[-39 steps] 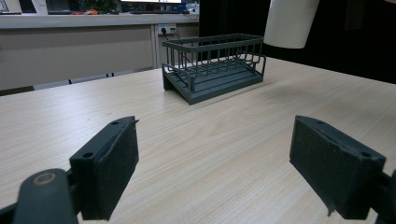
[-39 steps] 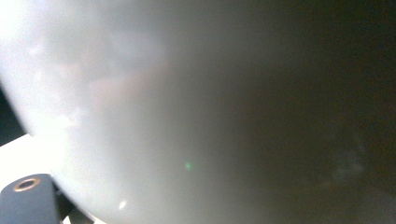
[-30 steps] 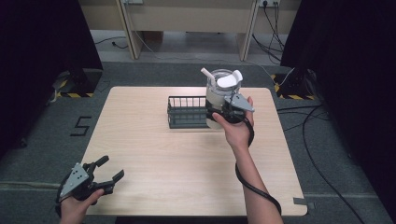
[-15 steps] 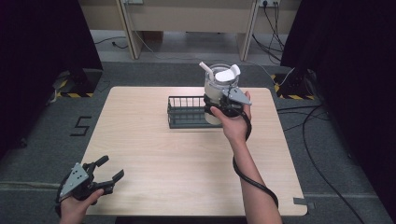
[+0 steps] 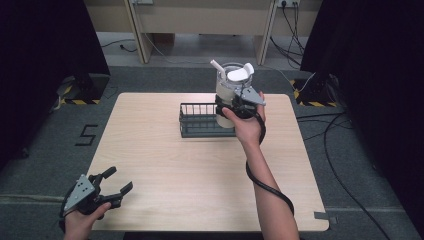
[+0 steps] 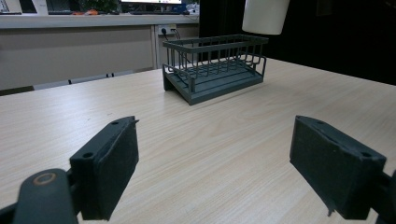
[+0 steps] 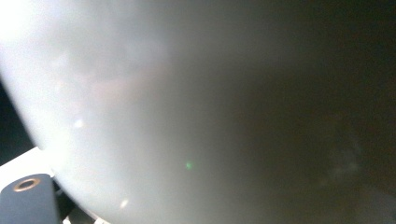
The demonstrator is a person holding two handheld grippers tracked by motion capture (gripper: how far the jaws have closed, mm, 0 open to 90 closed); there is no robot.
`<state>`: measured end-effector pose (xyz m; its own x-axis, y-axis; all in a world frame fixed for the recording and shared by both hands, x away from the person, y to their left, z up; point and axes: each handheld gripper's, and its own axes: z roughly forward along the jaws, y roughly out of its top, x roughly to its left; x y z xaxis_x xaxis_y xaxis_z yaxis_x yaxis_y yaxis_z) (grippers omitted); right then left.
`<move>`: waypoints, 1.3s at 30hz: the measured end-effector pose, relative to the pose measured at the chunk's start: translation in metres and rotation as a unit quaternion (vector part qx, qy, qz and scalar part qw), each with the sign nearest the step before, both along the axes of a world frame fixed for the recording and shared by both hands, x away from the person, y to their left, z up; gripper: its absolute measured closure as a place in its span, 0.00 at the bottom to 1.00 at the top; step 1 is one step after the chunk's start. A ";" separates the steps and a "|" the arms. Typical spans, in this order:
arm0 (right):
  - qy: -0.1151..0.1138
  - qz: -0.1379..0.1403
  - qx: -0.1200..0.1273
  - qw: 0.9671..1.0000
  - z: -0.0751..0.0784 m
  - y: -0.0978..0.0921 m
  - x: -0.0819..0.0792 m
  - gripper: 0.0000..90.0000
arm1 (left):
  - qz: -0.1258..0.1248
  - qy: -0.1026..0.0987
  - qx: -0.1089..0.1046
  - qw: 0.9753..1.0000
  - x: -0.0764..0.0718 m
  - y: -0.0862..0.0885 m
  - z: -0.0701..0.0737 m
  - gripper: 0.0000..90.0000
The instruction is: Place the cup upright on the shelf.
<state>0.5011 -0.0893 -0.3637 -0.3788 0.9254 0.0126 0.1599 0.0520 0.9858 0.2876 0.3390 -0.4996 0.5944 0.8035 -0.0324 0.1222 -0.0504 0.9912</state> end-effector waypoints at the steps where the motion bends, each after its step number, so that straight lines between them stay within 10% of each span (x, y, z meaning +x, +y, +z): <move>1: -0.001 0.001 -0.001 1.000 0.000 0.000 0.001 0.12 | 0.000 0.000 0.000 1.000 0.000 0.000 0.000 0.17; 39: 0.017 -0.005 0.000 1.000 0.000 0.026 0.044 0.12 | 0.000 0.000 -0.003 1.000 0.000 0.001 0.000 0.17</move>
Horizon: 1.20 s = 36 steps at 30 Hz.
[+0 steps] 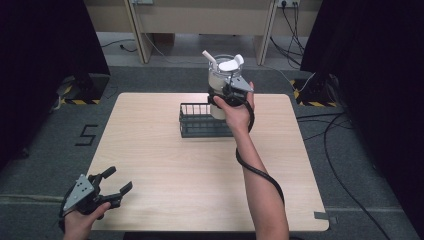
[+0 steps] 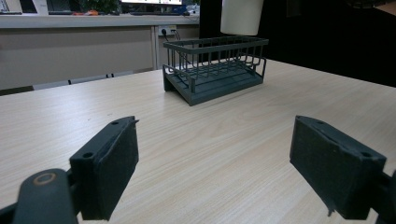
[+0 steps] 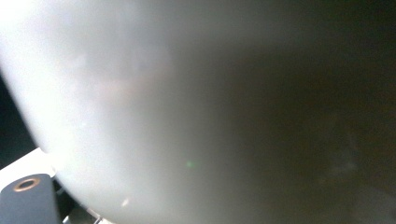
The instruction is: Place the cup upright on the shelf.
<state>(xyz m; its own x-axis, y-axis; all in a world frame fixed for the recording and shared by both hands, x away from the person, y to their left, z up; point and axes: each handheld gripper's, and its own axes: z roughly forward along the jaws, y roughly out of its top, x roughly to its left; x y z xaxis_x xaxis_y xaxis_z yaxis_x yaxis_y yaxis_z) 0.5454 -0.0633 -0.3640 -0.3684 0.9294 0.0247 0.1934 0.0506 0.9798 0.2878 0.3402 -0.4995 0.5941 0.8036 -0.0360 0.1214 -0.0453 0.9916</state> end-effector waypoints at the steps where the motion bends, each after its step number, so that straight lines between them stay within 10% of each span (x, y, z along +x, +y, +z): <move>1: 0.001 0.001 0.000 1.000 0.000 0.001 0.001 0.12 | 0.000 0.000 0.000 1.000 0.000 0.000 0.000 0.17; 36: 0.032 -0.002 -0.013 0.999 -0.028 0.019 0.026 0.12 | -0.004 -0.002 0.000 1.000 0.000 0.000 0.000 0.17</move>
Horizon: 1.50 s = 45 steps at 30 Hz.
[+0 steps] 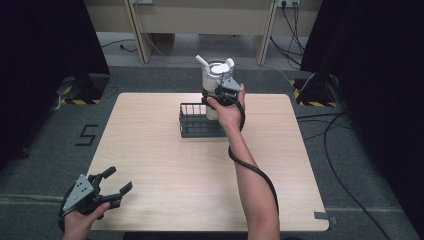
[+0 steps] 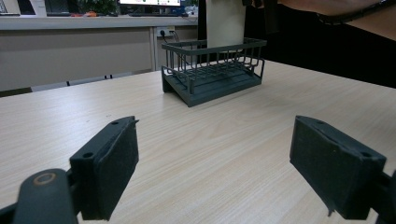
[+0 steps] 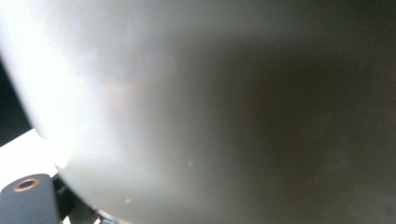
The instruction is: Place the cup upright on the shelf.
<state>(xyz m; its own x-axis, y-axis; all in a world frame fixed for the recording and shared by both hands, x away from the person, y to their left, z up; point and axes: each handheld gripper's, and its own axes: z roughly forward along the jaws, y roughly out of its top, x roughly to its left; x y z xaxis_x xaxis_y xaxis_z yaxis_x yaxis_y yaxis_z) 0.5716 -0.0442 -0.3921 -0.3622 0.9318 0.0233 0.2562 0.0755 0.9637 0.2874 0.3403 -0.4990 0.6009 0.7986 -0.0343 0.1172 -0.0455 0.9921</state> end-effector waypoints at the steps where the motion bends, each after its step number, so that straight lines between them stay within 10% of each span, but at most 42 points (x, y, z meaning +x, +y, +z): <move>1: 0.001 0.000 -0.001 1.000 -0.001 0.000 0.000 0.12 | 0.000 0.000 0.000 1.000 0.000 0.000 0.000 0.16; 45: -0.008 -0.009 -0.009 1.000 -0.035 0.001 -0.006 0.10 | -0.005 -0.001 0.003 1.000 -0.001 -0.001 0.000 0.16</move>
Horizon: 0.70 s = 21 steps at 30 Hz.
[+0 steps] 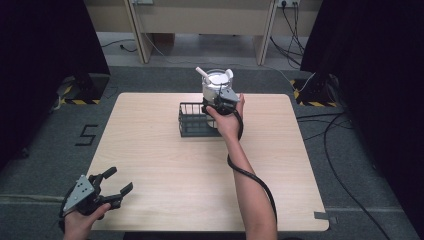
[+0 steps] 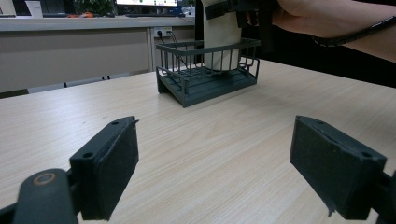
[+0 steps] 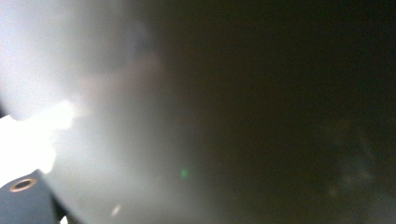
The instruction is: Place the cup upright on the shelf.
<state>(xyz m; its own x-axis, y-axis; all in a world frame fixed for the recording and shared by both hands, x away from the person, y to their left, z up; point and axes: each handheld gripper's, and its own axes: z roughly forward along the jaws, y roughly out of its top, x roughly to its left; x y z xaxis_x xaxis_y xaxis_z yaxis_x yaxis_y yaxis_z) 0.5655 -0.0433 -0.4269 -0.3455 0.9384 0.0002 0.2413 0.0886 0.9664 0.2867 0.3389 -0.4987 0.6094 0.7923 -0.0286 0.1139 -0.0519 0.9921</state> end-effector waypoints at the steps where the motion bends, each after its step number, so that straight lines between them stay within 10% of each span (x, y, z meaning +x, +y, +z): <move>1: -0.001 0.001 0.000 1.000 -0.001 0.000 -0.001 0.10 | 0.000 0.000 0.000 1.000 0.000 0.000 0.000 0.16; 21: -0.010 0.003 0.010 1.000 -0.003 -0.003 -0.015 0.04 | -0.001 -0.001 0.000 1.000 0.000 0.000 0.000 0.16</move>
